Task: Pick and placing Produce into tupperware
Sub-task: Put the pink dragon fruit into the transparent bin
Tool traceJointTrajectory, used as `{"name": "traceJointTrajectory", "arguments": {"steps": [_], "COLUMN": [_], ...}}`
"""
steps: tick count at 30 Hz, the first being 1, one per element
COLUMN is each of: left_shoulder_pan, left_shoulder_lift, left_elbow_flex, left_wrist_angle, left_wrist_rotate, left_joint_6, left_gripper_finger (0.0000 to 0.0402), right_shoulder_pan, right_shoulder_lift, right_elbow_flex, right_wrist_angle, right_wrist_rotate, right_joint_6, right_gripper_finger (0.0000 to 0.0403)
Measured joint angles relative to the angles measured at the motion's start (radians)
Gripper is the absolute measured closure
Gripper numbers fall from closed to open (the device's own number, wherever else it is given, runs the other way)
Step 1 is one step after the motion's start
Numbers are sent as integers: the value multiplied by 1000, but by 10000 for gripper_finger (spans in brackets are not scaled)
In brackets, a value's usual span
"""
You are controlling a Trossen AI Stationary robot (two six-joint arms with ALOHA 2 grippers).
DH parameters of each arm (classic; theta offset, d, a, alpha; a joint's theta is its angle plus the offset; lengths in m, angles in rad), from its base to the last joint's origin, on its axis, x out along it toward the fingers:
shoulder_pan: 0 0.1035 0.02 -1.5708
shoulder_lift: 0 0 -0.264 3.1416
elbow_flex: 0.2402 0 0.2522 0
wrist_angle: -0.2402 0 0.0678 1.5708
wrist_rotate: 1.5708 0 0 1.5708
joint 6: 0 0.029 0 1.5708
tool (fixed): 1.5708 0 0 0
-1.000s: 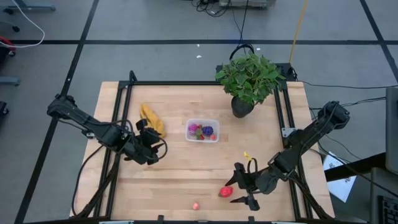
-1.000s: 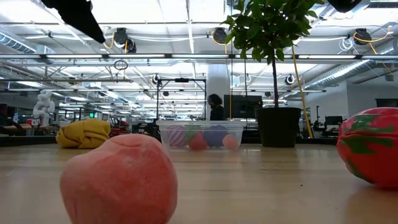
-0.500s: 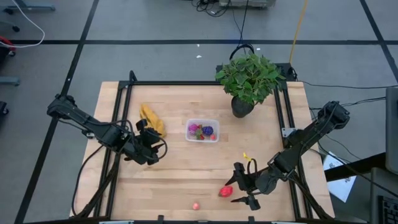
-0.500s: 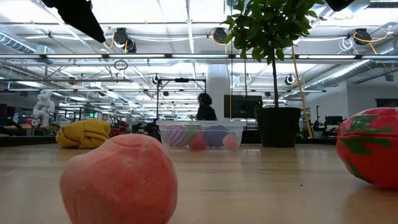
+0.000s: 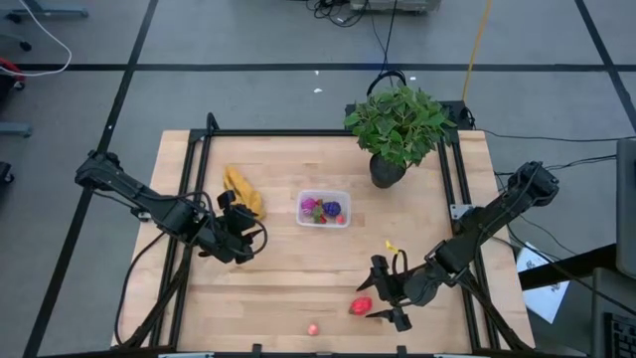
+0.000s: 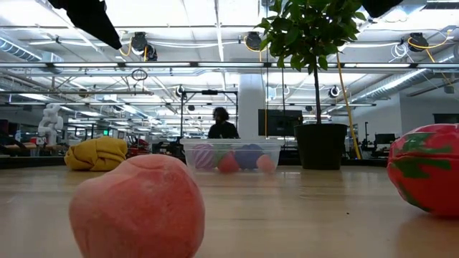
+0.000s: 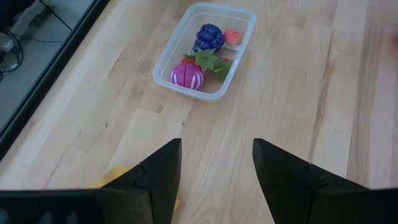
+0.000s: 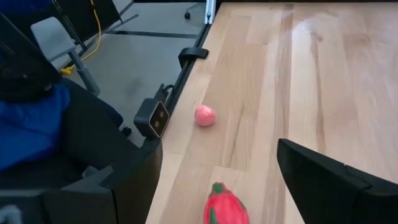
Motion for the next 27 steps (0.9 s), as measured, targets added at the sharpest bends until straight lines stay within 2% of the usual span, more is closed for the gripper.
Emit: {"name": "traceJointTrajectory", "arguments": {"steps": [13,21,27], "left_shoulder_pan": [0,0,0], "left_shoulder_lift": [0,0,0], "left_elbow_flex": [0,0,0], "left_wrist_angle": [0,0,0], "left_wrist_rotate": [0,1,5], "left_joint_6": [0,-23,-31], "left_gripper_finger": [199,199,199], "right_shoulder_pan": [-26,-53,-67], "right_shoulder_lift": [0,5,76], "right_elbow_flex": [0,0,1], "right_wrist_angle": [-84,-170,-138], "right_wrist_rotate": [-4,-57,-110], "right_joint_6": [26,49,38], "right_gripper_finger": [94,94,94]}}
